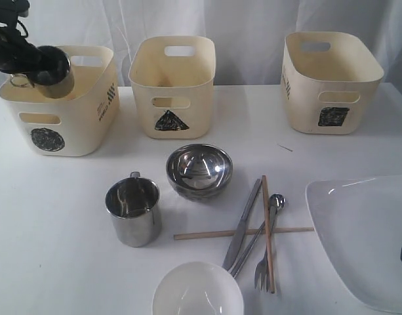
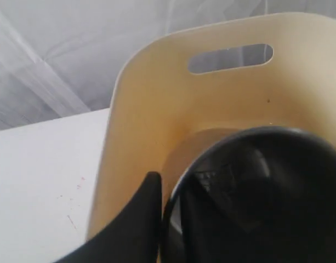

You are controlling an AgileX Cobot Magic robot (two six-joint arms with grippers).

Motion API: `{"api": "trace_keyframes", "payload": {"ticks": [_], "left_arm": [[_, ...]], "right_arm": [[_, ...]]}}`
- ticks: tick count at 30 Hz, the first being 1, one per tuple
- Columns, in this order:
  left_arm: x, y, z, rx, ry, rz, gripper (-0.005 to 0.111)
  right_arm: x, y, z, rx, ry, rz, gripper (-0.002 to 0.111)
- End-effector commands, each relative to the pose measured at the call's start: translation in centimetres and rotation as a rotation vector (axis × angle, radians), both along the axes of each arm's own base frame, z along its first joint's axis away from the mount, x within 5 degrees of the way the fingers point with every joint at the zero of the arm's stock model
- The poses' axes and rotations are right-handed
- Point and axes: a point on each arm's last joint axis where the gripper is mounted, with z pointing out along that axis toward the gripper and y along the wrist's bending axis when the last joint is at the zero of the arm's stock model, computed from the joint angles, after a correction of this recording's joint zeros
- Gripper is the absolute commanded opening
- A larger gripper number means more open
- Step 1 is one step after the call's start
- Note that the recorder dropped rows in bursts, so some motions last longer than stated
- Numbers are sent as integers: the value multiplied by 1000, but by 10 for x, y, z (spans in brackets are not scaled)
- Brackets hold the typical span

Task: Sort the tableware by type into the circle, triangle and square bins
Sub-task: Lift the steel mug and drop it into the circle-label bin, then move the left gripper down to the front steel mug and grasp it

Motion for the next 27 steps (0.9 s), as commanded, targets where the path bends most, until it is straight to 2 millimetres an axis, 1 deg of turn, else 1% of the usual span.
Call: {"api": "trace_keyframes", "payload": {"ticks": [1,5,7,10,12,14,19,20,23,27], "left_arm": [[5,-1,-6,-62,1,35,30],[-2,-4,0,-72,48,45,31],[-9,-5,8,-94,79,57,31],[-24,-12,26,-66,111,31,31],[-37,-19,35,-36,115,-7,31],[-53,-26,42,-45,105,-30,31],[-95,-44,47,-72,128,-83,31],[-107,-51,47,-70,136,-105,31],[-134,-65,50,-65,141,-161,31],[-163,-81,56,-69,159,-223,31]], "right_arm": [[0,0,2,7,-17,6,0],[0,0,2,7,-17,6,0],[0,0,2,7,-17,6,0],[0,0,2,7,-17,6,0],[0,0,2,7,-17,6,0],[0,0,2,7,-17,6,0],[0,0,2,7,-17,6,0],[0,0,2,7,-17,6,0],[0,0,2,7,-17,6,0],[0,0,2,7,-17,6,0]]}}
